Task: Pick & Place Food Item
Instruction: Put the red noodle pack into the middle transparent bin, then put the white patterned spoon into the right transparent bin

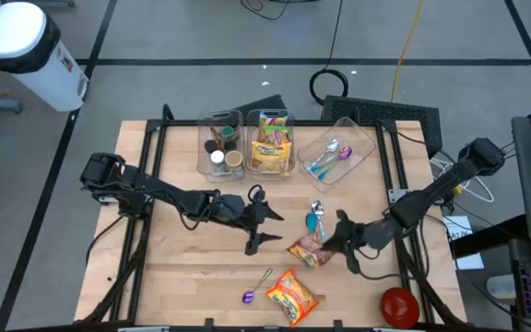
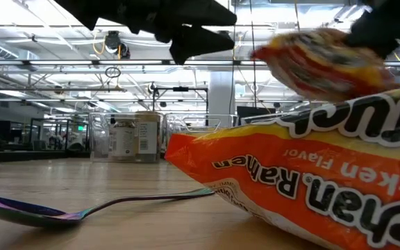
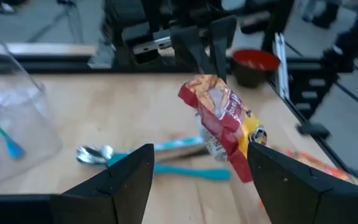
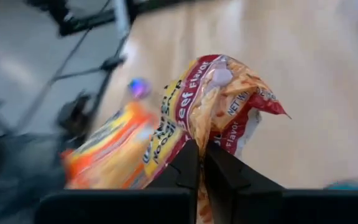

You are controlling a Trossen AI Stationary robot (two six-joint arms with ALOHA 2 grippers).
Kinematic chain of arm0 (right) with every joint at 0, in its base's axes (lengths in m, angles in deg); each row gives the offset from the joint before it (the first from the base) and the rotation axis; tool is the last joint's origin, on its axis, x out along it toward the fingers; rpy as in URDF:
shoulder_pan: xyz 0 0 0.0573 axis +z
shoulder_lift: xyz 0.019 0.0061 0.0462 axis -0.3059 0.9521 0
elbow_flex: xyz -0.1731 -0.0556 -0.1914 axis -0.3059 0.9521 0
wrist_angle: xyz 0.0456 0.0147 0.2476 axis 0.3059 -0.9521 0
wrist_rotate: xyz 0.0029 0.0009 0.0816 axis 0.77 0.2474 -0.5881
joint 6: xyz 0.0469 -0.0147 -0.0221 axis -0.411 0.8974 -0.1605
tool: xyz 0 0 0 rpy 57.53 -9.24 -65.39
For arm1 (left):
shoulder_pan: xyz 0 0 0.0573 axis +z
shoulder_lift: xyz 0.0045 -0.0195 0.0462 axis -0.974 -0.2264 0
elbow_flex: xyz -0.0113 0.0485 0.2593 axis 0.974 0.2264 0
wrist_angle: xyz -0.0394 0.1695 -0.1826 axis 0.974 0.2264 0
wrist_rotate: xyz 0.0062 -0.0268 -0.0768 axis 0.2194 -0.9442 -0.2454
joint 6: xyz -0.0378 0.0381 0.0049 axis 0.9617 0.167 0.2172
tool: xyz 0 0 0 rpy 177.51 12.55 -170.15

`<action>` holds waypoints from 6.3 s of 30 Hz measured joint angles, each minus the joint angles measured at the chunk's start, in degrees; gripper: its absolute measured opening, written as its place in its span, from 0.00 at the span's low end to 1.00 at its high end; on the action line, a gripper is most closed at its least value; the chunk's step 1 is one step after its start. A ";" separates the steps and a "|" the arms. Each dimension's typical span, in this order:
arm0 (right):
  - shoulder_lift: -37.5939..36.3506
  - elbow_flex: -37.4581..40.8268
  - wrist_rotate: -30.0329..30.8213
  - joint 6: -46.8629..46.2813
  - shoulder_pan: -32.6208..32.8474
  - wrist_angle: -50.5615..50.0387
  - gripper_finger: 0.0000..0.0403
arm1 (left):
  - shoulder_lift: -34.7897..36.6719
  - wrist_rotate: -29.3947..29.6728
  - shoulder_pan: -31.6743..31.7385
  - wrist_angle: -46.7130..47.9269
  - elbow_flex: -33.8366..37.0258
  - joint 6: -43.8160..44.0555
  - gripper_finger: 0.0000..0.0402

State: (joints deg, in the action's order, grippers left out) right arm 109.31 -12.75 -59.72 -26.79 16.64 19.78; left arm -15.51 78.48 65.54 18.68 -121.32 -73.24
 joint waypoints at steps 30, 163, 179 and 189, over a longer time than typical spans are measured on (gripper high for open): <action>3.63 0.00 15.52 36.47 -12.66 15.33 0.01 | 0.02 -2.68 6.80 -3.99 0.00 8.98 0.66; -5.17 -0.04 11.35 28.56 -8.26 10.94 0.50 | 6.96 -30.18 21.85 7.94 -0.04 6.77 0.70; -5.17 -0.04 11.04 25.55 -8.13 11.32 0.50 | -7.39 -19.26 -1.30 6.36 -0.02 11.04 0.70; -5.15 -0.04 10.92 24.47 -8.12 11.60 0.50 | -15.43 -20.21 -2.27 -1.37 -0.02 17.14 0.70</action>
State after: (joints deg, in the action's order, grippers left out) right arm 104.15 -12.80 -48.80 -2.31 8.52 31.38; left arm -30.94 58.28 63.27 17.31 -121.34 -56.09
